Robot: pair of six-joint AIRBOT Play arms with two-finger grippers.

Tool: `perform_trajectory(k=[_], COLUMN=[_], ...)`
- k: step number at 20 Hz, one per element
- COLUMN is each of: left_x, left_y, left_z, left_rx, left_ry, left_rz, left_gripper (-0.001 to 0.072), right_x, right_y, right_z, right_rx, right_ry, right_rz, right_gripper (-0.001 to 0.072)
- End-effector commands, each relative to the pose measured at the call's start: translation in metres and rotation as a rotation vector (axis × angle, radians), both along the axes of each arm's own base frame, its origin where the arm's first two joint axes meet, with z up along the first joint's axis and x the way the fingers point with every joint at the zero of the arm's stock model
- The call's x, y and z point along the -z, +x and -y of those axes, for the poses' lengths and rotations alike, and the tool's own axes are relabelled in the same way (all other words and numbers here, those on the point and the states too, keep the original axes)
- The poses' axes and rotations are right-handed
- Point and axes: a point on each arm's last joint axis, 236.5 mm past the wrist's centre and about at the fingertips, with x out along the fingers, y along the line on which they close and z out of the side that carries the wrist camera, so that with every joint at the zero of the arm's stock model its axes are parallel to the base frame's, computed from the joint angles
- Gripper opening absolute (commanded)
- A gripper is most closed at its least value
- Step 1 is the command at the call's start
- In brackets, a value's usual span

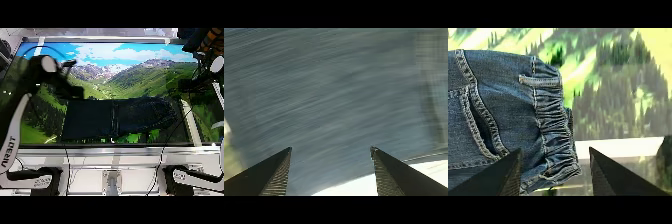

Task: Fold the clothes and pants, and hang the long-sleeved shirts on hangers.

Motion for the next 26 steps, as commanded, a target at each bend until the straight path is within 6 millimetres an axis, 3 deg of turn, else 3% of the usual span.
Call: perform_trajectory(k=[1, 5, 7, 11, 18, 21, 26], left_x=[0.023, 0.069, 0.09, 0.095, 0.143, 0.156, 0.173], left_y=[-0.027, -0.07, -0.081, -0.062, -0.054, -0.047, -0.046], left_z=[-0.071, -0.127, -0.148, -0.136, -0.097, -0.079, -0.066], left_rx=[-0.073, -0.104, -0.157, -0.178, -0.109, -0.124, -0.119], left_ry=[-0.013, -0.076, -0.109, -0.305, -0.416, -0.502, -0.511], left_rz=[-0.085, -0.193, -0.191, -0.052, -0.149, -0.167, -0.197], left_gripper=[0.0561, 0.0563, 0.0563, 0.0563, 0.0563, 0.0562, 0.056], right_x=[0.003, 0.027, 0.03, 0.008, -0.025, -0.035, -0.045], right_y=[-0.009, -0.045, -0.062, -0.08, -0.112, -0.121, -0.129], right_z=[0.0, -0.006, -0.009, -0.016, -0.02, -0.021, -0.023], right_rx=[-0.034, -0.034, -0.034, -0.018, 0.02, 0.035, 0.045], right_ry=[-0.02, -0.013, -0.009, 0.01, 0.015, 0.017, 0.018], right_rz=[0.033, -0.009, -0.018, 0.023, 0.075, 0.097, 0.126], right_gripper=[0.0439, 0.0439, 0.0438, 0.0439, 0.0439, 0.0439, 0.0439])
